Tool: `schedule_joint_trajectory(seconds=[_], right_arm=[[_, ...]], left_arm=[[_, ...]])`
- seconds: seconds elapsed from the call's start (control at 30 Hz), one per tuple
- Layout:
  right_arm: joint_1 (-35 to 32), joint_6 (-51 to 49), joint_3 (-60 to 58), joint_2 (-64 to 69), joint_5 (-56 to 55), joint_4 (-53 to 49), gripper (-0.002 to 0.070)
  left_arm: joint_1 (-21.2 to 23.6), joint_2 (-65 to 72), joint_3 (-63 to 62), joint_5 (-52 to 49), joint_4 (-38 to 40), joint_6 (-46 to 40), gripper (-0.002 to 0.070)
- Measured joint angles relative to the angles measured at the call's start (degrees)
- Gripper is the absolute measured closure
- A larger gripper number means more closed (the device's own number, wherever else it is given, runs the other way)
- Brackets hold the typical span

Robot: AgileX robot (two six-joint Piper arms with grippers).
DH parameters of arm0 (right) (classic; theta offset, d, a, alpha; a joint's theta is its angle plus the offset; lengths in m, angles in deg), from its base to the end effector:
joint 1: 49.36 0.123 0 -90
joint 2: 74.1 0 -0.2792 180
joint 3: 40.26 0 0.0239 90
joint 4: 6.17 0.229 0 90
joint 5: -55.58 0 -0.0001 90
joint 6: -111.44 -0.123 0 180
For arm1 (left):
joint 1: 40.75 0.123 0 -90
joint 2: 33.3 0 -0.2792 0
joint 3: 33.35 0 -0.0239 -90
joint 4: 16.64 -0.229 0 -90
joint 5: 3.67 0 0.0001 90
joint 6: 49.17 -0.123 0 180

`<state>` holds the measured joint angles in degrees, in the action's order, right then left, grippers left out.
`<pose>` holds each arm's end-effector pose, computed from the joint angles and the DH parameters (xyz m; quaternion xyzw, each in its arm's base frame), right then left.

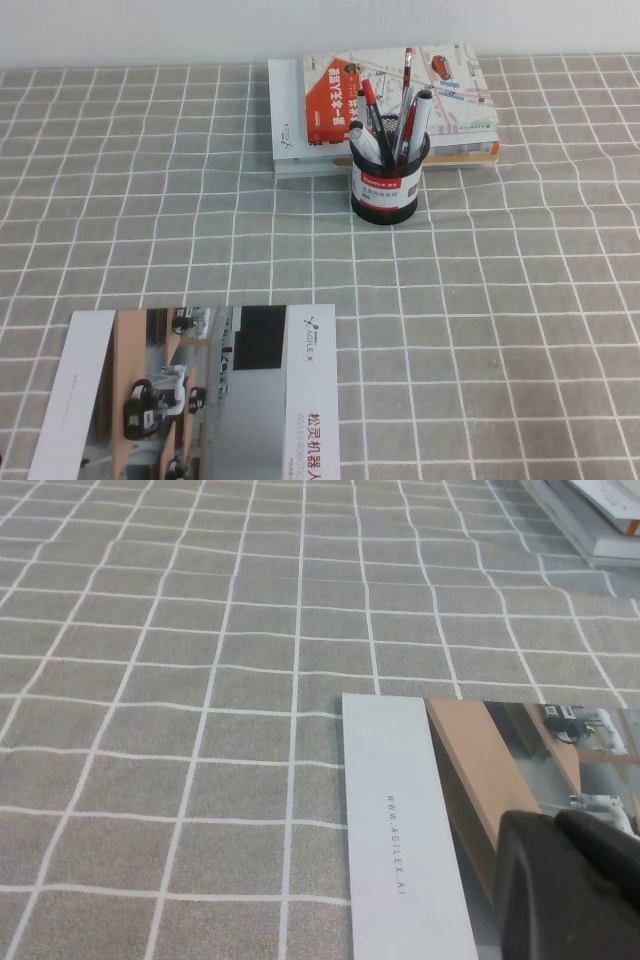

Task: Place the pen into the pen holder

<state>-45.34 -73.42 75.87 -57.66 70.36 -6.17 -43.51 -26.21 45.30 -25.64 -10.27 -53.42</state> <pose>0.0762 0.0054 0.2531 0.0054 0.7378 0.0523 0.6730 0.0663 -0.0083 0.1611 0.0200 0.8066 -0.0395 0.5895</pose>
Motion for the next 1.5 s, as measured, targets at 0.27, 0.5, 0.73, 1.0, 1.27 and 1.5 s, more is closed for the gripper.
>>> schedule_joint_trajectory(seconds=[0.27,0.5,0.73,1.0,1.27,1.5], right_arm=[[-8.1,0.0,-12.2,-8.2,0.1,2.3,0.0689],[-8.2,0.0,-14.8,-8.2,5.3,2.7,0.0689],[-8.3,0.0,-14.8,-8.9,6.2,2.7,0.0689],[-7.3,0.0,-14.8,-8.9,6.5,2.7,0.0689],[-7.3,0.0,-14.8,-8.9,6.5,2.9,0.0689],[-7.3,0.0,-14.8,-8.9,6.5,3.0,0.0689]], left_arm=[[0.0,0.0,0.0,0.0,0.0,0.0,0.0678],[0.0,0.0,0.0,0.0,0.0,0.0,0.0678],[0.0,0.0,0.0,0.0,0.0,0.0,0.0678],[0.0,0.0,0.0,0.0,0.0,0.0,0.0678],[0.0,0.0,0.0,0.0,0.0,0.0,0.0678],[0.0,0.0,0.0,0.0,0.0,0.0,0.0678]])
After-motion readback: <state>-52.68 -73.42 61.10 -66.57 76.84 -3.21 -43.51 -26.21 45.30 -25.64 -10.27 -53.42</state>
